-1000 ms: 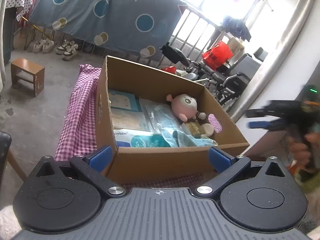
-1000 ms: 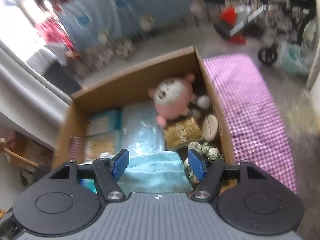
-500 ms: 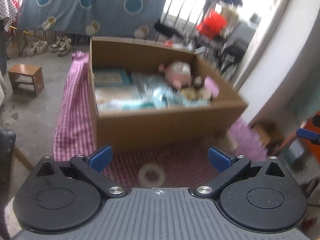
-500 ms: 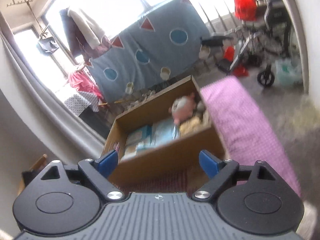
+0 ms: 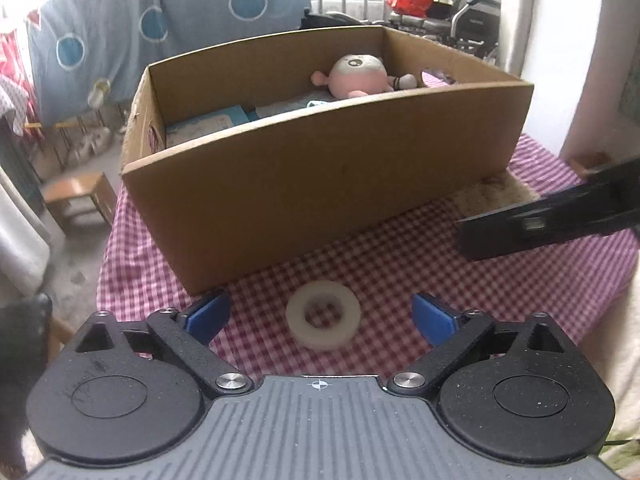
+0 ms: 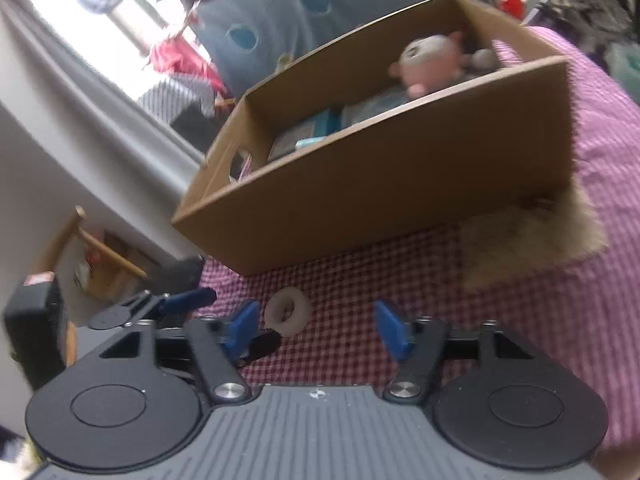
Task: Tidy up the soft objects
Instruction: 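Move the right gripper to the white tape roll on the bed, then grasp the white tape roll with the right gripper and lift it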
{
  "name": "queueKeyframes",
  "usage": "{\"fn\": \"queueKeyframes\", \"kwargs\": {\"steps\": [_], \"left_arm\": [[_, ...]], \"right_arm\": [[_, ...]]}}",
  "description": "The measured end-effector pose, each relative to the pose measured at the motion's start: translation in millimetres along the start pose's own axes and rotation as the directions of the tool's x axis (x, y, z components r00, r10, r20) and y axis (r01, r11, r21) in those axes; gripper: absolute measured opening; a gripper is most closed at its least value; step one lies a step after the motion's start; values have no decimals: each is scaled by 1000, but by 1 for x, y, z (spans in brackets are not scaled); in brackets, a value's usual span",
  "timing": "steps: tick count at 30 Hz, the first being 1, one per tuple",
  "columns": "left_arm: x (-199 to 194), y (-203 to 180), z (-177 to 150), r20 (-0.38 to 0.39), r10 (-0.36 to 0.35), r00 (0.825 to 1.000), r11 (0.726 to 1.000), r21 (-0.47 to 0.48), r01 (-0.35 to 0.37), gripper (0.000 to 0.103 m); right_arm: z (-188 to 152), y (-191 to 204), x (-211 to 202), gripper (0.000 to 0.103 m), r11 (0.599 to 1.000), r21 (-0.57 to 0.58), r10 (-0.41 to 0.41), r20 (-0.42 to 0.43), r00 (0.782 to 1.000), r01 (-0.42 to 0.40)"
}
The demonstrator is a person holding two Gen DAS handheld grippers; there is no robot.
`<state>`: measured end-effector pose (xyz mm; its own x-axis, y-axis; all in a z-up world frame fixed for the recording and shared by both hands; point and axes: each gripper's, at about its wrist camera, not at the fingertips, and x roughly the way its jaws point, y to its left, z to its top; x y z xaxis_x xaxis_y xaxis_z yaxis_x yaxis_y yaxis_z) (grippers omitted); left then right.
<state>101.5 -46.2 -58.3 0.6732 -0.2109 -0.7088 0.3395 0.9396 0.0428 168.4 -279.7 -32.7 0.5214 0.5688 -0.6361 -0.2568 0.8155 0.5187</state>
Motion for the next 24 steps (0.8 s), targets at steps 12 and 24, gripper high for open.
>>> {"fn": "queueKeyframes", "kwargs": {"steps": [12,24], "left_arm": [[24,0,-5,-65,-50,997,998,34,53,65],[28,10,-7,-47,-70,996,998,-1,70,49]], "right_arm": [[6,30,70,30,988,-150,-44,-102,994,29],[-1,42,94,28,963,-260,-113,-138,984,75]]}}
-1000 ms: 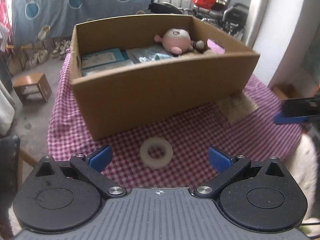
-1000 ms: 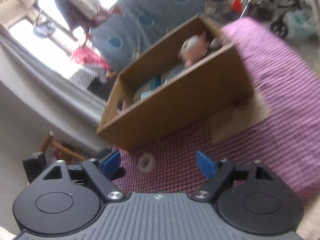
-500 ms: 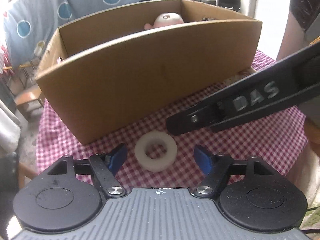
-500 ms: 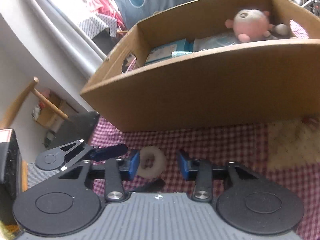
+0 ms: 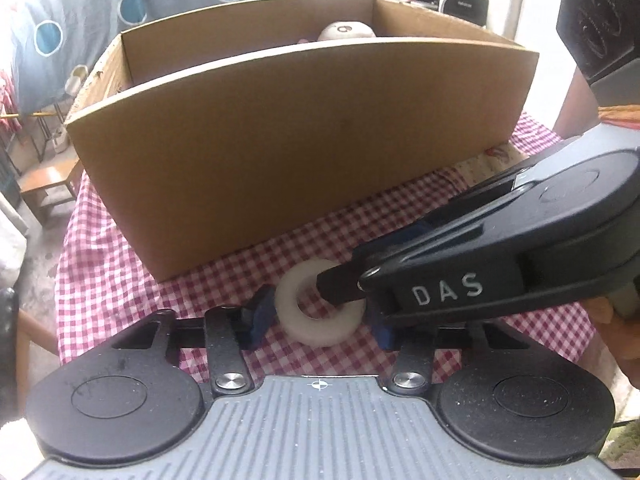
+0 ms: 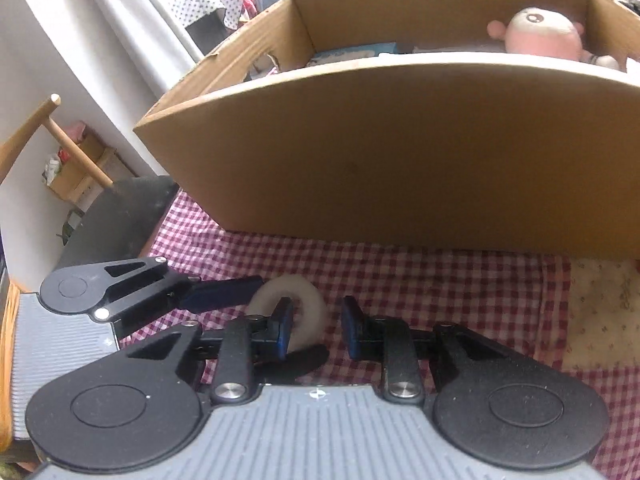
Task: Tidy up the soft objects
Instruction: 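Grasp the white tape roll with the right gripper and lift it, then lower the tape roll into the box and open the right gripper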
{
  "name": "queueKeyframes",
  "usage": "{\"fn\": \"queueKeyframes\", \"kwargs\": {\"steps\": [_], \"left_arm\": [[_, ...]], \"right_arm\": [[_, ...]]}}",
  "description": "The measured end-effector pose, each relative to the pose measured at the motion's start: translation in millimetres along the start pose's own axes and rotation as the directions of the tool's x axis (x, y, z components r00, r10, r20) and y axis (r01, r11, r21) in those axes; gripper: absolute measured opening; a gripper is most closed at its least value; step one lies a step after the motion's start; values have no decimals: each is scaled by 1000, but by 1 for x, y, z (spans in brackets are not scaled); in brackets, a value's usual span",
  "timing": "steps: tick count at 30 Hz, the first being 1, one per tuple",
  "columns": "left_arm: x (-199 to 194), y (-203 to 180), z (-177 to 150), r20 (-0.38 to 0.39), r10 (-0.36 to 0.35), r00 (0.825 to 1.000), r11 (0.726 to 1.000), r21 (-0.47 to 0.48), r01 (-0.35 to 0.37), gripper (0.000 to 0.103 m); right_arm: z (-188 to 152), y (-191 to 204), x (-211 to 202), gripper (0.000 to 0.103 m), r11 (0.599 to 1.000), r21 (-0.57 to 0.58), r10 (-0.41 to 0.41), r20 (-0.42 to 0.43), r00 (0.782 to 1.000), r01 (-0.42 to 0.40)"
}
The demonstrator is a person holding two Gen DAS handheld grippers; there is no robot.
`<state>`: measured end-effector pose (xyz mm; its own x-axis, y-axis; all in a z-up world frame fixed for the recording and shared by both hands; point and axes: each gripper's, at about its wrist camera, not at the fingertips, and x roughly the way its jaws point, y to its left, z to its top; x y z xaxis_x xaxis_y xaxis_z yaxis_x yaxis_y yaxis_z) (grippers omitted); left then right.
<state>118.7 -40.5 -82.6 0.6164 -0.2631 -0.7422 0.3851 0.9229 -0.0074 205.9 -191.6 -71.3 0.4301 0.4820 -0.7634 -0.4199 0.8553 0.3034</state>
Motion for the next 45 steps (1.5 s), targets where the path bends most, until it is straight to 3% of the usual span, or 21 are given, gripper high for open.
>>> {"fn": "queueKeyframes", "kwargs": {"steps": [4,11,18,24,30,36,40,45], "left_arm": [[-2,1,-1,11,3,1000,1000,0,-3,48],[-14,2,-3,39,-5,999,1000,-10,5,48],[-69,-14,9,168,52,984,998,34,-59,48],[-103,-21,43,281,66,958,994,70,-89,48],[-91,-23,91,330,31,944,991,110,-71,48],[-52,-18,148,274,-27,961,991,132,-9,48],[-8,-9,186,174,-68,982,990,132,45,48],[52,4,213,22,-105,994,988,115,102,48]], "right_arm": [[0,3,2,16,1000,-9,-2,7,1000,2],[-4,15,-7,15,999,-41,-29,39,999,31],[-2,38,-61,16,993,-110,-19,167,986,38],[22,43,-109,16,984,-173,13,285,958,38],[70,21,-130,16,983,-181,31,315,948,28],[128,-23,-122,16,992,-125,14,269,963,20],[169,-66,-96,16,999,-38,19,174,985,-12],[197,-105,-50,16,999,32,1,68,998,-3]]}}
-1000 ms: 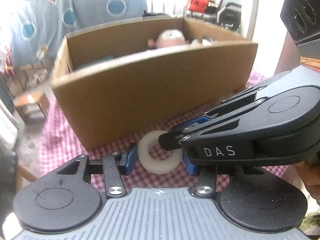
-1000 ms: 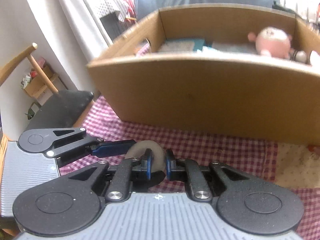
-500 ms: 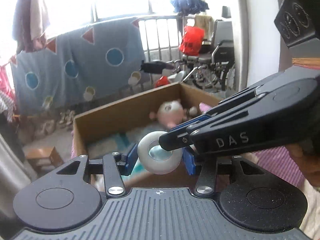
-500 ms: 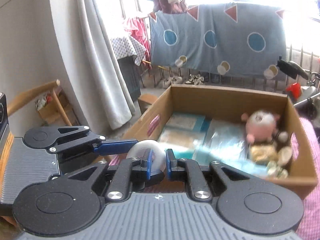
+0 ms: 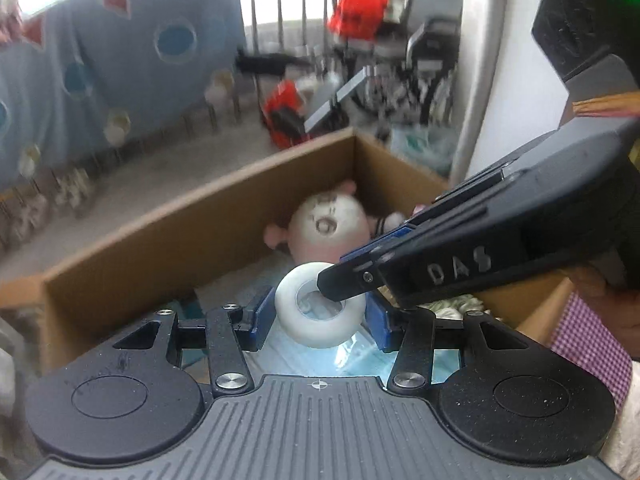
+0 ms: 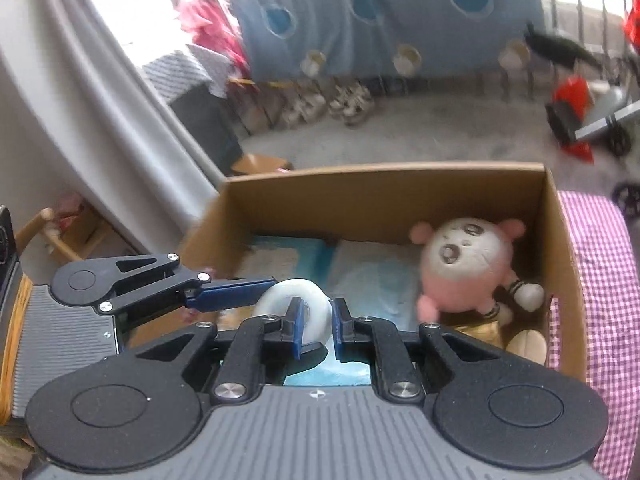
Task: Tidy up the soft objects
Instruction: 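Lower the tape roll into the box and open the right gripper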
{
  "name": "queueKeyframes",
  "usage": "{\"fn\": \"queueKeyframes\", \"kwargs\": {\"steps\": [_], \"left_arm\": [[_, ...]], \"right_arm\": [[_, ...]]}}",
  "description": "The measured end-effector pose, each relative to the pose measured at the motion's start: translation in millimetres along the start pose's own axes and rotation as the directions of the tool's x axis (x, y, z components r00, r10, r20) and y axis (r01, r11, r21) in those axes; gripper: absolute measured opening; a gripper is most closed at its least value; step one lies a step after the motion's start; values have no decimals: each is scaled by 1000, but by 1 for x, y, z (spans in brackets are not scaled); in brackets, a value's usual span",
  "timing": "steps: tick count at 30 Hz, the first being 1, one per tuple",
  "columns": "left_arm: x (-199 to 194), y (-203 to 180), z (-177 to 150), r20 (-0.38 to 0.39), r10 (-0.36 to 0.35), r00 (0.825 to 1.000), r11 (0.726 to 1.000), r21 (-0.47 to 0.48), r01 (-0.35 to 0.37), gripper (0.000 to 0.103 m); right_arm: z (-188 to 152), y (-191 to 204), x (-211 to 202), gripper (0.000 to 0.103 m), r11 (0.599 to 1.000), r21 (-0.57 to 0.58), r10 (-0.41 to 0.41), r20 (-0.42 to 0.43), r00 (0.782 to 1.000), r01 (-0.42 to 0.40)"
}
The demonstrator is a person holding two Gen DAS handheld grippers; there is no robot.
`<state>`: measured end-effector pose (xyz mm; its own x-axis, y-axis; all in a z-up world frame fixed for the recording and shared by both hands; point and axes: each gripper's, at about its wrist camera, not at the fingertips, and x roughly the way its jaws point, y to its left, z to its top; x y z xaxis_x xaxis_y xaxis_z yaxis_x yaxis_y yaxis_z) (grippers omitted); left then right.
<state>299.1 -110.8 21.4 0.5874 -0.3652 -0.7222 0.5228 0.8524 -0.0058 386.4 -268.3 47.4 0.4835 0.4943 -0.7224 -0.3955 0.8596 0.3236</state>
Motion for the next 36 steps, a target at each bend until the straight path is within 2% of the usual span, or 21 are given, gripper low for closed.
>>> {"fn": "queueKeyframes", "kwargs": {"steps": [4,12,16,18,20,25,27,29,30,32,34,36], "left_arm": [[41,15,1,-110,-28,994,999,-40,24,48],[81,26,-4,-235,-14,972,998,-63,-1,51],[77,26,-1,-233,-1,973,998,-67,-15,77],[68,25,1,-214,4,977,998,-64,-18,78],[58,24,3,-196,11,981,998,-60,-23,87],[10,18,-6,-119,35,992,998,-56,-42,94],[-8,19,-16,-91,42,995,995,-85,-50,94],[-33,19,-35,-49,39,998,990,-131,-45,97],[-42,19,-43,-34,44,998,988,-147,-49,97],[-49,17,-57,-33,62,998,985,-162,-67,97],[-48,14,-67,-65,78,995,982,-167,-88,97],[-43,13,-76,-98,76,992,975,-201,-95,95]], "right_arm": [[6,-25,43,16,999,35,-16,-84,996,19],[0,-44,90,17,998,69,1,-188,982,13],[-3,-47,94,18,995,94,3,-198,980,15],[-2,-49,88,18,993,117,14,-187,982,8],[0,-51,75,19,990,142,28,-154,988,-6],[-15,-47,12,22,987,160,30,-50,998,-22],[-34,-45,-14,31,986,164,31,-36,999,-25],[-56,-41,-32,56,985,169,38,-33,999,-32],[-65,-38,-37,57,985,168,33,-40,999,-26],[-83,-32,-42,57,987,162,12,-66,998,-1],[-92,-29,-38,57,986,166,-1,-105,994,19],[-95,-19,-35,57,991,119,-44,-102,994,56]]}}
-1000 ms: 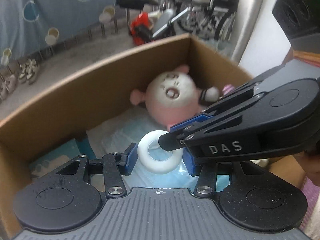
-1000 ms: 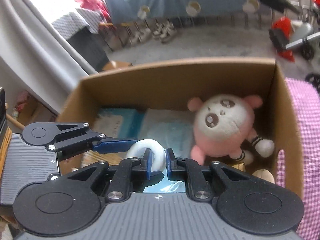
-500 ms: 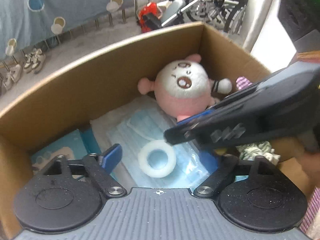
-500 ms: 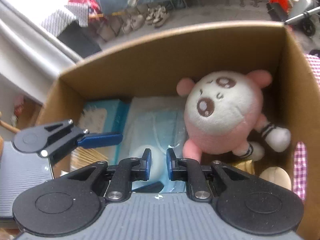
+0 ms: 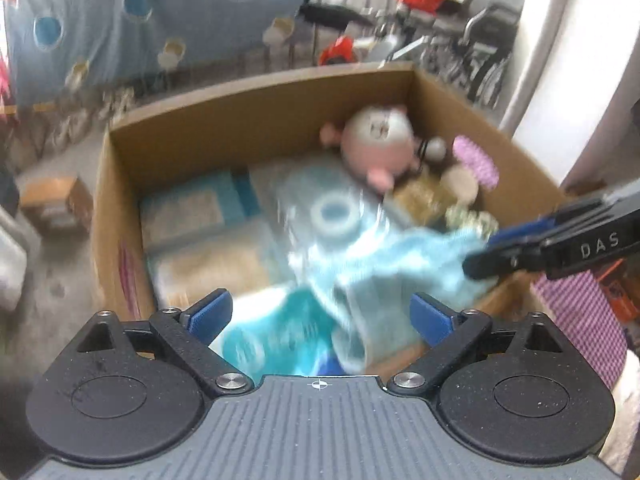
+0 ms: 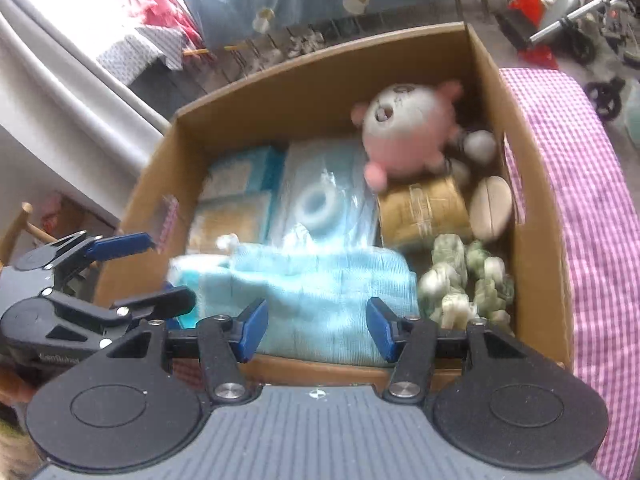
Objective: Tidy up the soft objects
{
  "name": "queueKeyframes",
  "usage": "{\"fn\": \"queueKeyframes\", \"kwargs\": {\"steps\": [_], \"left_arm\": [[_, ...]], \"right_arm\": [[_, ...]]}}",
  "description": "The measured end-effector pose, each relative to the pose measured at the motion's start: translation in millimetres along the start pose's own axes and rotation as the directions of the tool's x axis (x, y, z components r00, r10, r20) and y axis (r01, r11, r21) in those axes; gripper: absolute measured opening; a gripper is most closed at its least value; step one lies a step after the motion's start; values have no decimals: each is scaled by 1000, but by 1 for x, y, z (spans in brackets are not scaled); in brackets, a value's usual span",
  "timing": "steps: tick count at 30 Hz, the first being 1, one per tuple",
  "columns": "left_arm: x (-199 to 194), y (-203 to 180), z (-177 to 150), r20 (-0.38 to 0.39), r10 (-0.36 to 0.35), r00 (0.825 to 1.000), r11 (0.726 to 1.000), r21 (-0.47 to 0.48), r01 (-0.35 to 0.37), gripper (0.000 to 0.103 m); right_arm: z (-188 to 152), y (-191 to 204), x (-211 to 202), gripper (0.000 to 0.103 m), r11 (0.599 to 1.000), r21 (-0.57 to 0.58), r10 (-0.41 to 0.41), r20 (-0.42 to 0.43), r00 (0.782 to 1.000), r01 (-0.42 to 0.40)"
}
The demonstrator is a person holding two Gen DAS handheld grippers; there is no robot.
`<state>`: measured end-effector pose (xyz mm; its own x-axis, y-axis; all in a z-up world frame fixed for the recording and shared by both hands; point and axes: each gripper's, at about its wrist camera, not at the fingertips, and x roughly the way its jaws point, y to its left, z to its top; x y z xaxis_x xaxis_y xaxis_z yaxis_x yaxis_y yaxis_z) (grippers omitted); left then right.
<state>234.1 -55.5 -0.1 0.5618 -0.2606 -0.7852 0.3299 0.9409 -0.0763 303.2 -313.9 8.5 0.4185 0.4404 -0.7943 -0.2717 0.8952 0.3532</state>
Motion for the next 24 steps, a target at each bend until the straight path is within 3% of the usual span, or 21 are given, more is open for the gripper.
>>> {"fn": "queueKeyframes", "kwargs": {"steps": [4,13,14,20,24], "left_arm": [[-6,8,-7,14,-8,1000,998,-69,9,95],[-31,17,-36,60,-91,994,985,-142,98,96],[-31,15,-38,40,-139,990,981,-132,143,99],[-38,-18,-51,75,-52,996,997,53,48,99],[-44,-16,-50,118,-78,990,996,41,73,99]], "right_arm": [[-7,8,1,59,999,-15,-33,-6,999,33],[-35,0,-14,61,998,59,30,1,1000,-30],[-37,-1,-16,61,998,54,32,8,999,-32],[-43,-1,-22,61,1000,1,21,43,999,-21],[-46,0,-25,61,1000,-15,17,68,998,-16]]}}
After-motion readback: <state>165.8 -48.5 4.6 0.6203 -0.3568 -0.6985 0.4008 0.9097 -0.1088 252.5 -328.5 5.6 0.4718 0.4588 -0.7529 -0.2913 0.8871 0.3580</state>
